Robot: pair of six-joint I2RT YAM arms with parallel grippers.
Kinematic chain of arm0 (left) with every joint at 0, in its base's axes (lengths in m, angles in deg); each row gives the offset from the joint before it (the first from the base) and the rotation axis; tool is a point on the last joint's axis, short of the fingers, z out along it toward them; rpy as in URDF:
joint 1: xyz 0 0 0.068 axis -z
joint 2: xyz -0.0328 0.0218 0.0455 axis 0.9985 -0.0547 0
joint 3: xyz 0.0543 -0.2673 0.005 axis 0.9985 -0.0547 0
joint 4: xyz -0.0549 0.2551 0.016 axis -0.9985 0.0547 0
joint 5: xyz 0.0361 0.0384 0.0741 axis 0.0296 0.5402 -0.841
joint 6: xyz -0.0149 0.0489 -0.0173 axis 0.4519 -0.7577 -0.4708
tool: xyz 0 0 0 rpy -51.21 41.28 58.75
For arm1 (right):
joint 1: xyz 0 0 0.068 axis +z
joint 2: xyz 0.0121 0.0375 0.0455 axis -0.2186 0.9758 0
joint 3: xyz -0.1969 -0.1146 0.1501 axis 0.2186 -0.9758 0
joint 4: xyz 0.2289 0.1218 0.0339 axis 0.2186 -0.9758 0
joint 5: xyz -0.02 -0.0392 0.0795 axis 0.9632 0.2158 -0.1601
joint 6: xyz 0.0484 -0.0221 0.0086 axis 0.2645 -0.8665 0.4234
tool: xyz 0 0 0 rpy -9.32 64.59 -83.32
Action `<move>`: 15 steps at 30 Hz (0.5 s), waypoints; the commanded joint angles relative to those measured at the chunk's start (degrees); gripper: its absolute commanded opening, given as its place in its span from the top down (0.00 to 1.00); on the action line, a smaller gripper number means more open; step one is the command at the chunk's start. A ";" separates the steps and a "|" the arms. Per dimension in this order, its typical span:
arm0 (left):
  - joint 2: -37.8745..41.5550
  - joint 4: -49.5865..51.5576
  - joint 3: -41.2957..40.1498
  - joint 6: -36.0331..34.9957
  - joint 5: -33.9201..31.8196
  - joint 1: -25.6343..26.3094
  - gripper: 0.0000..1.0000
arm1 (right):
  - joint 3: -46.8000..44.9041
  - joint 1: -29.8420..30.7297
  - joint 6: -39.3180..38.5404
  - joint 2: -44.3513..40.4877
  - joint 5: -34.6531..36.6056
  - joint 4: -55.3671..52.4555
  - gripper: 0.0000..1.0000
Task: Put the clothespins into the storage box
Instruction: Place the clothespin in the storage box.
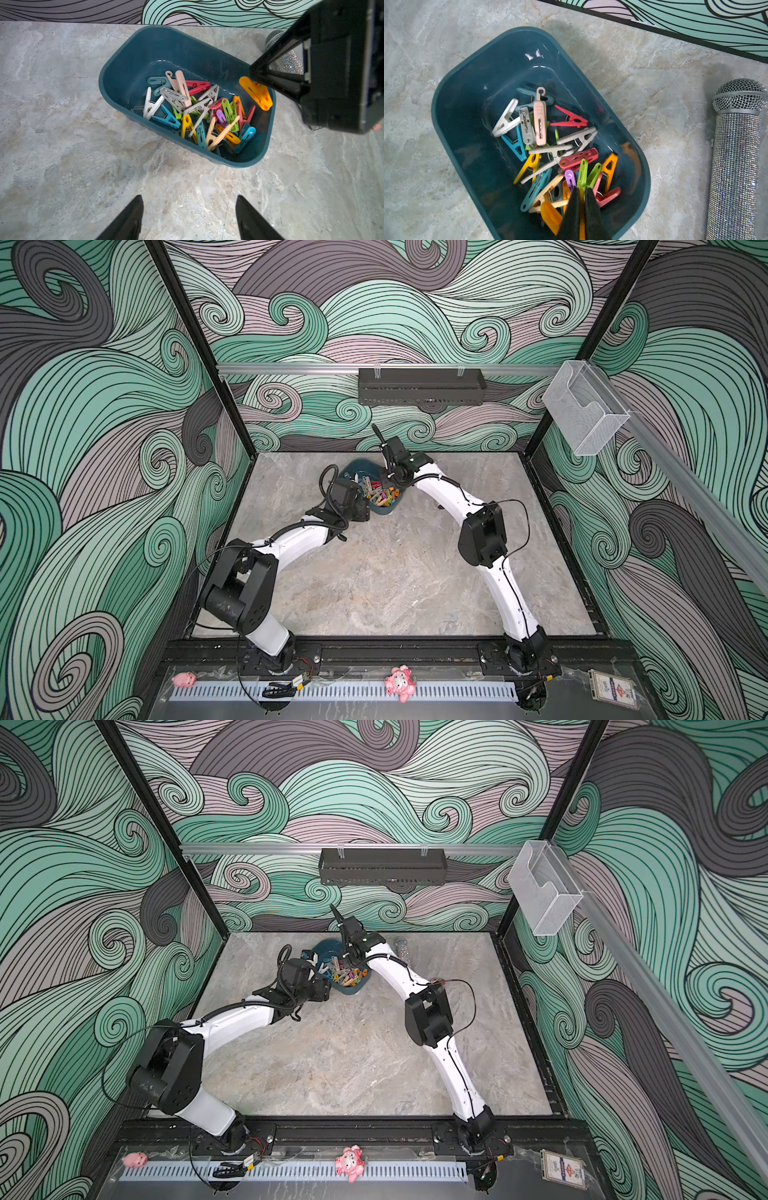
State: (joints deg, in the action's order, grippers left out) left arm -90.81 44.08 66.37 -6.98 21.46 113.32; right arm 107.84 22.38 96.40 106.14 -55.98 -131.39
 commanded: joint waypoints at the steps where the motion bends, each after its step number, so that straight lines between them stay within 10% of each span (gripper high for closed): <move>1: -1.69 -0.77 2.31 -0.76 0.53 0.40 0.28 | 2.17 -0.34 -0.50 1.47 0.27 -2.18 0.86; 15: 4.13 0.39 -1.10 -0.76 0.53 0.43 0.28 | -7.80 0.51 1.58 -8.60 -1.04 -2.16 0.76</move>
State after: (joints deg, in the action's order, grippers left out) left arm -91.05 44.14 66.44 -7.09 21.48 113.30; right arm 103.51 22.51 96.93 103.78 -56.63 -132.85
